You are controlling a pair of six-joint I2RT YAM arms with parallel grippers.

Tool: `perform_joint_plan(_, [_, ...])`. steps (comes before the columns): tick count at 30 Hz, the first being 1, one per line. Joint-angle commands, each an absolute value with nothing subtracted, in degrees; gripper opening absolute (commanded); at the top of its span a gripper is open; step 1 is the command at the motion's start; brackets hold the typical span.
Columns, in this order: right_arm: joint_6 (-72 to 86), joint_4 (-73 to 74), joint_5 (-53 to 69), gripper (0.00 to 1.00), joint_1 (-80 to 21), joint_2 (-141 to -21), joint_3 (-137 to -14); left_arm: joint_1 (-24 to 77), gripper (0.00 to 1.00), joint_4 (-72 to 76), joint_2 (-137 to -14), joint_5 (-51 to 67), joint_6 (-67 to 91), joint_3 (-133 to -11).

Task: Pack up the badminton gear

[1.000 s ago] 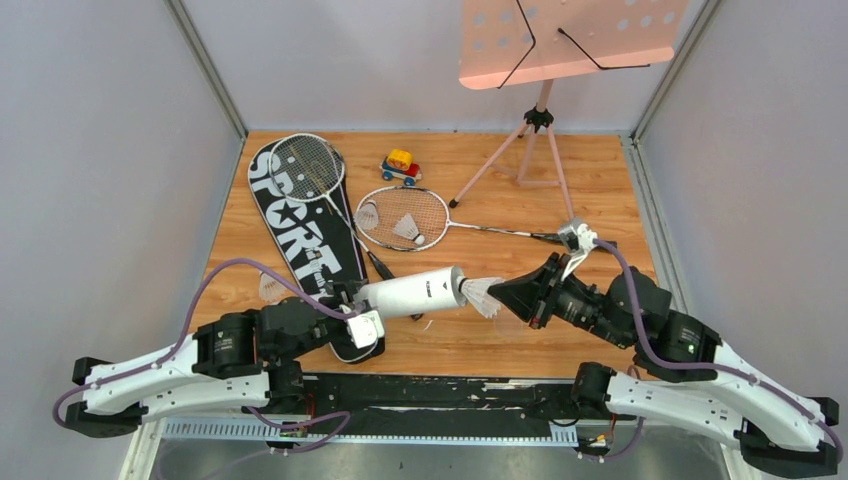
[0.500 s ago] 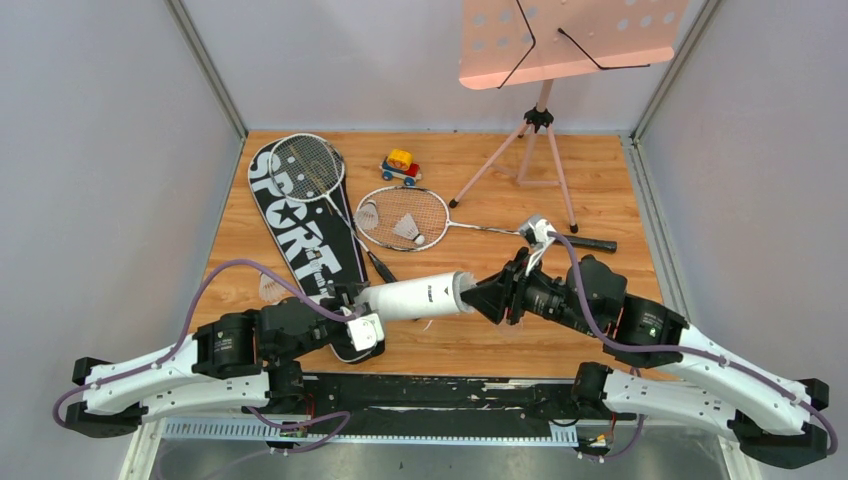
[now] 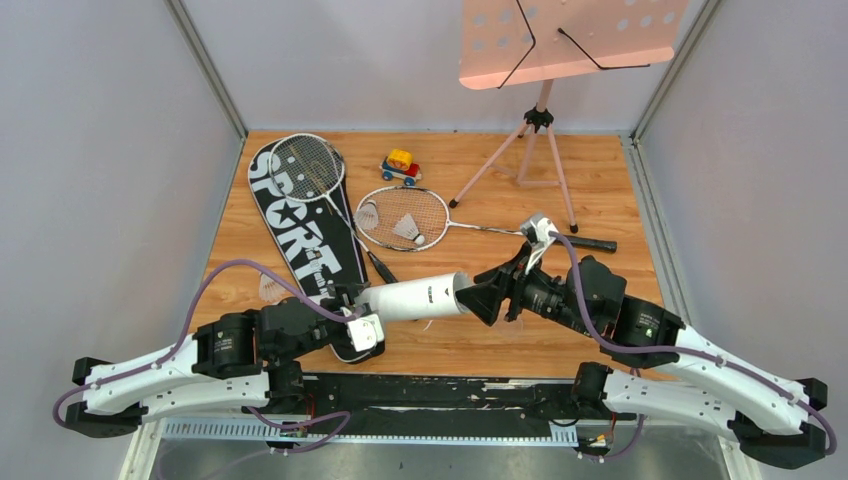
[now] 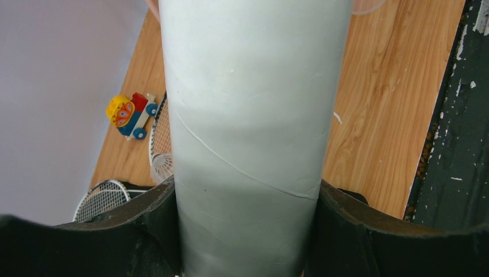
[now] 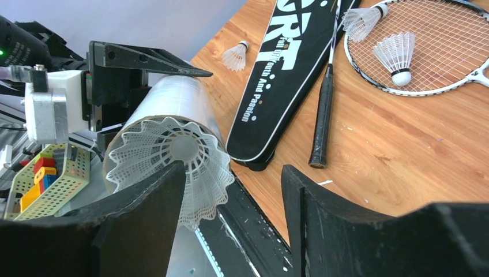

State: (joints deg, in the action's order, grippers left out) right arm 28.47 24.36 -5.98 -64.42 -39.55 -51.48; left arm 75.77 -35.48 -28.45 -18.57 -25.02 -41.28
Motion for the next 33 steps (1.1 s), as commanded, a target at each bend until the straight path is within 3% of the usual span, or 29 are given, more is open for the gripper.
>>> perform_joint_plan(1, [26.13, 19.20, -6.32, 0.64, -64.61, -39.79, -50.73, 75.92, 0.61, -32.45, -28.03, -18.13, -25.93, -41.30])
perform_joint_plan(22, [21.32, 13.31, 0.94, 0.70, -64.42, -45.48, -49.75, 75.93, 0.61, -32.39, -27.98, -18.26, -26.04, -41.22])
perform_joint_plan(33, [21.98, 12.99, 0.08, 0.81, -64.16, -40.98, -50.64, 75.95, 0.61, -32.17, -28.14, -24.98, -25.69, -41.46])
